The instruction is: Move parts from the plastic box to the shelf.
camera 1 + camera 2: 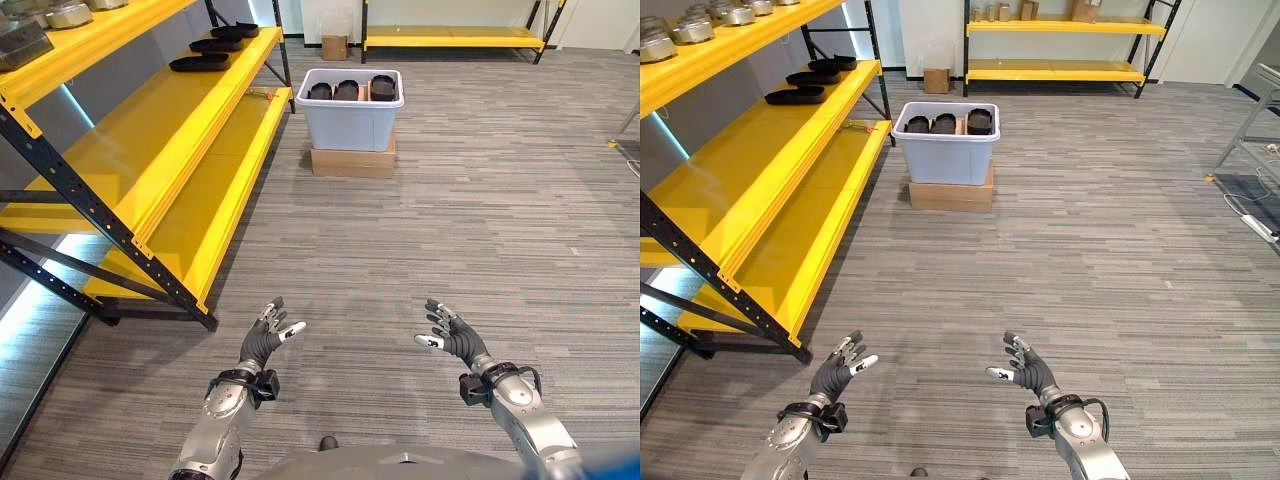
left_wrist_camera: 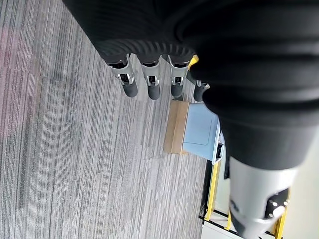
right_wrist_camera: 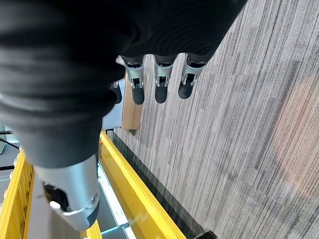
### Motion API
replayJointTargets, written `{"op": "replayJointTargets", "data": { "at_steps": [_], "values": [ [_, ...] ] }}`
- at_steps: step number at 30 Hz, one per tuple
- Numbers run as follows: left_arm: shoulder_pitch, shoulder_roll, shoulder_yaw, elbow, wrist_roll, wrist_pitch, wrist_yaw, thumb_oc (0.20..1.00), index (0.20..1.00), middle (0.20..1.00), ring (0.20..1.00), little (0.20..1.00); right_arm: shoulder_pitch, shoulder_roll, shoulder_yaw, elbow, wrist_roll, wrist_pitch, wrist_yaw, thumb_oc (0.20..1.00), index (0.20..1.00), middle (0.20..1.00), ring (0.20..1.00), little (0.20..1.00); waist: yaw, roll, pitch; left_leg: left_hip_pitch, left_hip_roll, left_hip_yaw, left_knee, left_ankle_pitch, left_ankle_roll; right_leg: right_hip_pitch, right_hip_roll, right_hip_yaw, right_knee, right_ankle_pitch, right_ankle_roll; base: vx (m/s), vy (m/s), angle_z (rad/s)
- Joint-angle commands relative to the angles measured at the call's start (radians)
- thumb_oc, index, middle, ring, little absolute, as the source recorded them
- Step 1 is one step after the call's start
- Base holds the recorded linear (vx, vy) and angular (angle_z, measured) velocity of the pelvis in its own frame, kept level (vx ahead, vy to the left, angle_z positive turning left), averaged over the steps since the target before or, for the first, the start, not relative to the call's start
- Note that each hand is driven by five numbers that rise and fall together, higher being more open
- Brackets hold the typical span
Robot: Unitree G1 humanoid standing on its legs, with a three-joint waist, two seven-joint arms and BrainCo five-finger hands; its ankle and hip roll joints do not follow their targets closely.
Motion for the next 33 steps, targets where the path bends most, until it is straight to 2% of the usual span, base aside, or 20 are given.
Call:
{"op": "replayJointTargets", "data": {
  "at_steps": [1,27,33],
  "values": [
    [-0.035,0.033,0.042,-0.014,-0.001,-0.059,-0.02,1.0,1.0,1.0,1.0,1.0,-0.032,0.009,-0.003,-0.011,0.005,-0.043,0.003,1.0,1.0,1.0,1.0,1.0,0.006,-0.038,-0.007,0.06,0.059,-0.056,0.005,-0.05,-0.065,-0.008,-0.06,-0.001,0.012,0.053,0.07,0.0,0.0,0.0],
    [-0.042,0.034,0.041,-0.011,0.04,-0.063,-0.005,1.0,1.0,1.0,1.0,1.0,-0.036,0.013,0.001,-0.008,0.011,-0.041,-0.001,1.0,1.0,1.0,1.0,1.0,0.007,-0.04,-0.002,0.059,0.056,-0.054,0.005,-0.054,-0.061,-0.012,-0.064,0.0,0.013,0.058,0.073,0.0,0.0,0.0],
    [-0.064,0.042,0.039,-0.021,0.01,-0.074,0.002,1.0,1.0,1.0,1.0,1.0,-0.057,0.014,-0.001,0.0,0.021,-0.045,-0.003,1.0,1.0,1.0,1.0,1.0,0.017,-0.049,0.016,0.038,0.046,-0.058,0.037,-0.067,-0.041,-0.048,-0.079,-0.001,0.094,0.036,0.077,-0.01,0.058,-0.02]
  ]
}}
